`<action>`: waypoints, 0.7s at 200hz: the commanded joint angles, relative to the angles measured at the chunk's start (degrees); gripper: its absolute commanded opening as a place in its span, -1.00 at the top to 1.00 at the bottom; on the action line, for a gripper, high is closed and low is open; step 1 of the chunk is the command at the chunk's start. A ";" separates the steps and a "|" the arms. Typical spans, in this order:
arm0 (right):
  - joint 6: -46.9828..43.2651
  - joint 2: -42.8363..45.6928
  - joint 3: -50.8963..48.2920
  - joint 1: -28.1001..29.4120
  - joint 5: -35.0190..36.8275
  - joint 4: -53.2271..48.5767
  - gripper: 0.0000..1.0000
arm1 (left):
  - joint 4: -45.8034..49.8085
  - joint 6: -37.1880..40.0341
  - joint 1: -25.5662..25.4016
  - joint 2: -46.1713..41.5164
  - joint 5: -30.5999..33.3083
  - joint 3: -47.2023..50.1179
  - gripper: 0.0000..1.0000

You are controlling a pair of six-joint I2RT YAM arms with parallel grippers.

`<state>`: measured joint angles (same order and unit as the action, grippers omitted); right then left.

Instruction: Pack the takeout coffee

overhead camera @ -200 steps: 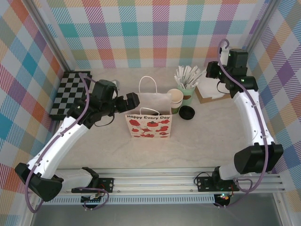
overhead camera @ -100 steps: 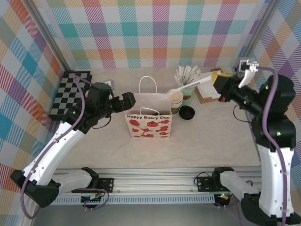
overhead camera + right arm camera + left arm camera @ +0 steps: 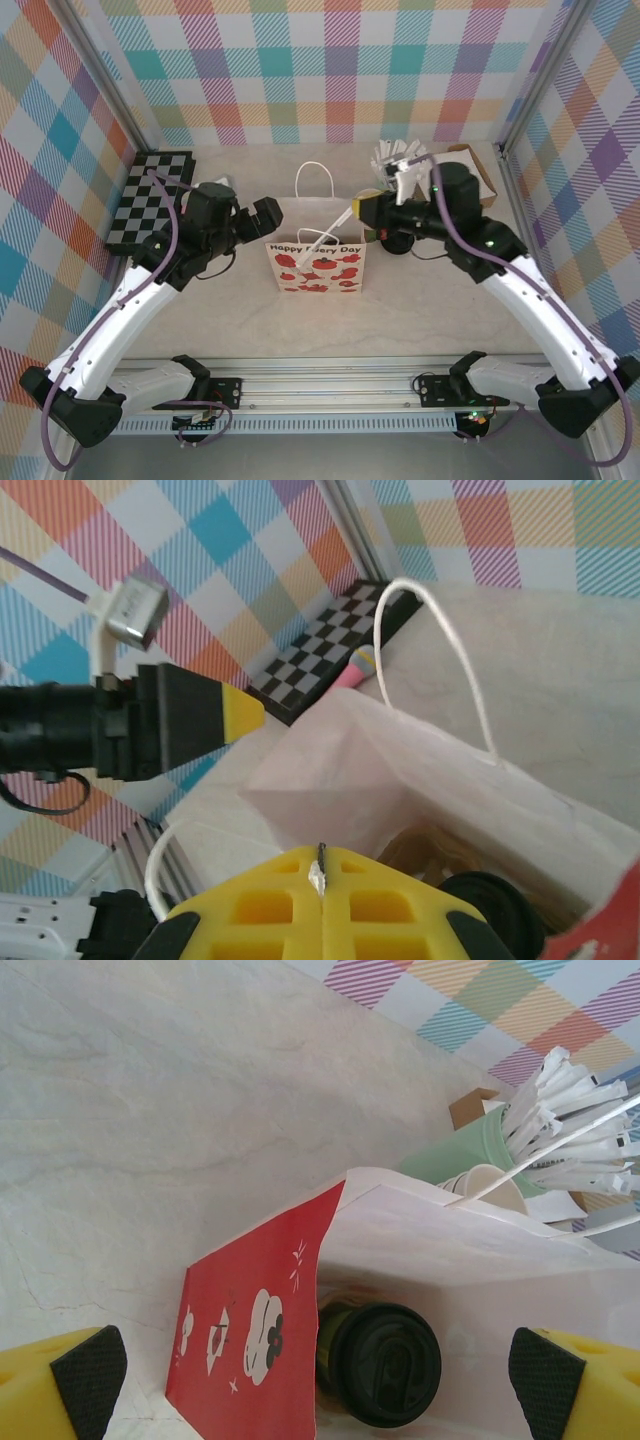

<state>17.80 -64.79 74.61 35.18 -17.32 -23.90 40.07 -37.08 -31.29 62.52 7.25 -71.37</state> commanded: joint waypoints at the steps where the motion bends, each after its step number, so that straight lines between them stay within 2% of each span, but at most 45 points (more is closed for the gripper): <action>1: -0.09 -0.93 1.07 1.60 4.65 9.15 1.00 | -2.72 -1.42 0.44 0.30 -1.82 0.34 -1.00; 16: -0.44 -2.29 3.53 1.74 3.69 7.50 1.00 | -2.43 -1.29 0.44 1.38 -2.69 -0.38 -1.00; 33: -3.57 -2.87 8.99 1.74 3.54 0.91 1.00 | -1.39 -1.31 0.43 2.03 -2.05 -1.13 -1.00; 54: -8.91 -2.84 16.39 1.77 8.56 -10.87 1.00 | -1.23 -1.24 0.44 1.40 -0.41 -1.01 -1.00; 83: -12.81 -2.42 21.86 1.65 12.19 -19.31 1.00 | -1.36 -0.66 0.44 0.92 1.07 -0.97 -1.00; 110: -13.15 -3.17 24.09 1.65 10.61 -20.86 1.00 | -0.95 -0.70 0.44 1.88 0.91 -1.77 -1.00; 140: -11.39 -4.90 21.88 1.65 6.34 -16.10 1.00 | -0.86 -0.66 0.44 2.62 0.27 -1.85 -1.00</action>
<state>6.57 -67.55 98.04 36.80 -7.70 -41.19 38.98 -37.93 -31.29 64.55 7.18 -71.53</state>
